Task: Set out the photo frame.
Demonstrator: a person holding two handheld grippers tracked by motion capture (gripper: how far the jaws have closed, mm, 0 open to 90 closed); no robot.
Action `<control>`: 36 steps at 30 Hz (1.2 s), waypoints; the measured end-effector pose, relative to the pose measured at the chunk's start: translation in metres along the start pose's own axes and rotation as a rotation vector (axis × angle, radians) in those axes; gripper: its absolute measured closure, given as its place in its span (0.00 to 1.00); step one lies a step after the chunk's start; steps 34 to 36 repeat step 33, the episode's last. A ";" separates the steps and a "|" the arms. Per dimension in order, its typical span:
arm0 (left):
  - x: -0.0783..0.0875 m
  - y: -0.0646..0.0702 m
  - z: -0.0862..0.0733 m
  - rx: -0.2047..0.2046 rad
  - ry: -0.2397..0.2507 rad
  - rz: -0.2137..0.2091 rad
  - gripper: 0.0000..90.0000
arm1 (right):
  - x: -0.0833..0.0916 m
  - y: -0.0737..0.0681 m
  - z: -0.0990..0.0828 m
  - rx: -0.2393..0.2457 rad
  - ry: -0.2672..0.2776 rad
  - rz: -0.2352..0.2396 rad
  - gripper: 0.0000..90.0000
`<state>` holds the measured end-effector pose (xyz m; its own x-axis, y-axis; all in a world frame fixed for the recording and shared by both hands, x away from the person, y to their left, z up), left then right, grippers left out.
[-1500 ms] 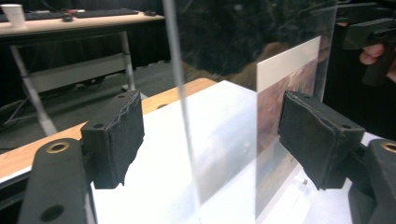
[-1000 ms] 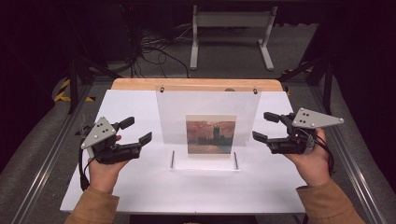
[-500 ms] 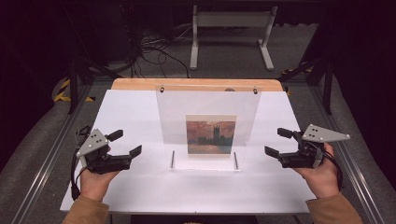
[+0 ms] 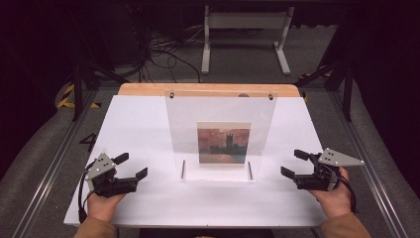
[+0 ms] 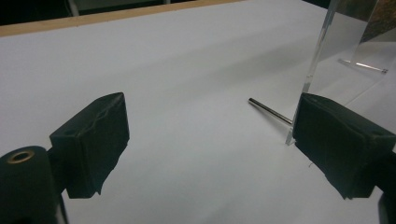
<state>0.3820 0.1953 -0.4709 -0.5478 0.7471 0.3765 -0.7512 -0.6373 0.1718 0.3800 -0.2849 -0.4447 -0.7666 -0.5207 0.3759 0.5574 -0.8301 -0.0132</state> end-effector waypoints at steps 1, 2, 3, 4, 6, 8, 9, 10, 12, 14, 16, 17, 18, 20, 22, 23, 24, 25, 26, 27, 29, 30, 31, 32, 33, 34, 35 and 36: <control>0.000 0.000 -0.001 -0.002 0.009 -0.004 0.12 | -0.001 0.000 -0.003 0.002 -0.004 -0.001 0.15; 0.000 0.000 -0.001 -0.002 0.020 -0.009 0.12 | -0.002 0.000 -0.005 0.006 -0.006 -0.005 0.15; 0.002 -0.001 -0.004 -0.009 0.021 -0.009 0.11 | -0.003 0.001 -0.006 0.009 -0.005 -0.004 0.15; 0.001 0.000 -0.006 -0.013 0.025 -0.021 0.11 | -0.005 0.002 -0.009 0.004 -0.005 -0.011 0.15; -0.003 0.002 -0.011 -0.048 0.008 -0.054 0.11 | -0.007 0.002 -0.014 -0.003 -0.013 -0.023 0.14; -0.005 0.002 -0.015 -0.058 0.013 -0.072 0.10 | -0.010 0.004 -0.023 -0.012 -0.052 -0.039 0.12; -0.008 0.003 -0.017 -0.039 0.018 -0.082 0.10 | -0.011 0.004 -0.026 -0.012 -0.062 -0.043 0.12; -0.009 0.003 -0.018 -0.030 0.016 -0.086 0.10 | -0.012 0.005 -0.027 -0.014 -0.063 -0.050 0.12; -0.011 0.002 -0.021 -0.036 0.008 -0.074 0.10 | -0.012 0.005 -0.028 -0.016 -0.063 -0.050 0.12; -0.015 0.000 -0.025 -0.054 -0.019 -0.059 0.10 | -0.015 0.005 -0.033 -0.015 -0.048 -0.054 0.10; -0.016 0.000 -0.026 -0.045 -0.022 -0.056 0.10 | -0.017 0.005 -0.035 -0.009 -0.054 -0.056 0.09; -0.017 -0.001 -0.027 -0.043 -0.027 -0.051 0.10 | -0.018 0.006 -0.037 -0.002 -0.067 -0.066 0.08; -0.017 -0.001 -0.027 -0.042 -0.026 -0.047 0.09 | -0.019 0.006 -0.039 0.008 -0.073 -0.072 0.07; -0.018 -0.001 -0.028 -0.045 -0.030 -0.047 0.09 | -0.021 0.005 -0.041 0.011 -0.080 -0.069 0.06; -0.018 -0.001 -0.028 -0.040 -0.032 -0.046 0.09 | -0.023 0.005 -0.043 0.011 -0.085 -0.066 0.06; -0.018 -0.001 -0.028 -0.038 -0.030 -0.048 0.09 | -0.023 0.005 -0.043 0.014 -0.084 -0.066 0.06; -0.018 -0.001 -0.028 -0.038 -0.029 -0.048 0.09 | -0.023 0.004 -0.043 0.015 -0.083 -0.068 0.07; -0.018 -0.001 -0.028 -0.040 -0.029 -0.049 0.09 | -0.023 0.004 -0.043 0.019 -0.083 -0.067 0.07; -0.018 -0.001 -0.028 -0.038 -0.033 -0.047 0.09 | -0.022 0.004 -0.043 0.020 -0.082 -0.064 0.07; -0.019 -0.001 -0.028 -0.039 -0.035 -0.048 0.09 | -0.023 0.004 -0.043 0.021 -0.082 -0.064 0.07; -0.019 -0.001 -0.028 -0.042 -0.036 -0.046 0.09 | -0.023 0.004 -0.043 0.017 -0.080 -0.062 0.07; -0.019 0.000 -0.028 -0.041 -0.036 -0.047 0.09 | -0.023 0.004 -0.042 0.014 -0.078 -0.061 0.07; -0.019 0.000 -0.028 -0.041 -0.036 -0.047 0.09 | -0.022 0.004 -0.042 0.011 -0.076 -0.061 0.07; -0.019 -0.001 -0.028 -0.039 -0.035 -0.046 0.09 | -0.022 0.004 -0.042 0.009 -0.073 -0.061 0.07; -0.019 -0.001 -0.028 -0.039 -0.034 -0.046 0.09 | -0.022 0.004 -0.042 0.008 -0.071 -0.060 0.07; -0.019 -0.001 -0.028 -0.039 -0.034 -0.046 0.09 | -0.022 0.004 -0.042 0.008 -0.071 -0.060 0.07; -0.019 -0.001 -0.028 -0.039 -0.034 -0.046 0.09 | -0.022 0.004 -0.042 0.008 -0.071 -0.060 0.07; -0.019 -0.001 -0.028 -0.039 -0.034 -0.046 0.09 | -0.022 0.004 -0.042 0.008 -0.071 -0.060 0.07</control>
Point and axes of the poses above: each handheld gripper's, and its own axes: x roughly backward along the jaws, z roughly out of its top, y roughly to its right, the point moved 9 cm from there along -x, roughly forward along the jaws, and after that the axes turned 11 degrees about -z, right-handed, at the moved point
